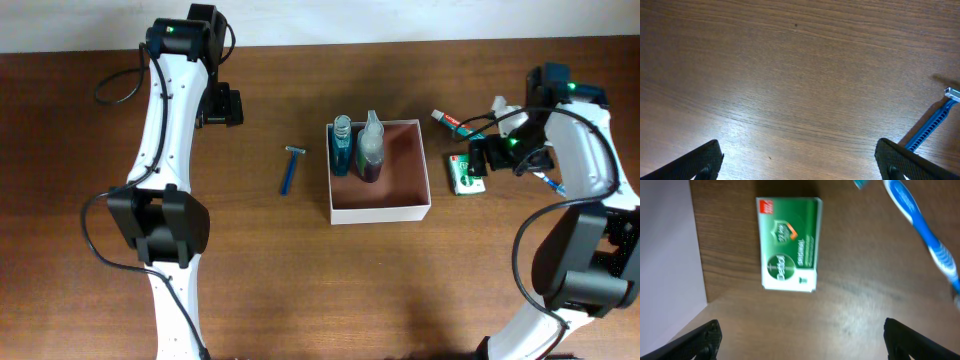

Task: Pack container
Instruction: 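Move the right gripper over the green Dettol soap box, then lower the right gripper and close it on the Dettol box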

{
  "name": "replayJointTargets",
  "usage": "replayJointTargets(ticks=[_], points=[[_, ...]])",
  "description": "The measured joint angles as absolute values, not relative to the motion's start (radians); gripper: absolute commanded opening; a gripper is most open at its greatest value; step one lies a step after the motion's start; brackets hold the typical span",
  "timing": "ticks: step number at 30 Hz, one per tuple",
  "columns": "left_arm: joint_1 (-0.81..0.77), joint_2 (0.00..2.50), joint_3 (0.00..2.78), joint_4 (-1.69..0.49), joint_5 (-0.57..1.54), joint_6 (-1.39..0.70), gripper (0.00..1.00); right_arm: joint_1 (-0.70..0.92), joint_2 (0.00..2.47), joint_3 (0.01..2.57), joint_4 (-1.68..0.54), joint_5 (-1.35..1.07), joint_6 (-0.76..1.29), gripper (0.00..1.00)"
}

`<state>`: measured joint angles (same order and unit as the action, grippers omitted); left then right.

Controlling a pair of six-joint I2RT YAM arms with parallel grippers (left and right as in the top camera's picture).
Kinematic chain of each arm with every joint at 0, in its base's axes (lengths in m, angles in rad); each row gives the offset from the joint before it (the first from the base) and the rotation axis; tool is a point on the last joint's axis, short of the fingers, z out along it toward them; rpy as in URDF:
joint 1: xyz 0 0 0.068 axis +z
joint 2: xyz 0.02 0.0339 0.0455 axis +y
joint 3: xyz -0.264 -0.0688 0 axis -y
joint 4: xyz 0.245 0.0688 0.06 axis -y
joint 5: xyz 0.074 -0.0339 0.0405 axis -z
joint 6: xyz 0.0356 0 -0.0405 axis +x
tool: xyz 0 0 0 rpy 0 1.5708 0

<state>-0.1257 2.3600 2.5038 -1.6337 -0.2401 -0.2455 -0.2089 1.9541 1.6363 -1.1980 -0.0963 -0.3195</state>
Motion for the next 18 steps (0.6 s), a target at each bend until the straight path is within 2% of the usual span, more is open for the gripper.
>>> replayJointTargets(ticks=[18], points=[[-0.126,2.360,2.504,-1.634,-0.240,-0.245,0.99,-0.190,2.115,1.636,-1.105,-0.107,-0.385,0.99]])
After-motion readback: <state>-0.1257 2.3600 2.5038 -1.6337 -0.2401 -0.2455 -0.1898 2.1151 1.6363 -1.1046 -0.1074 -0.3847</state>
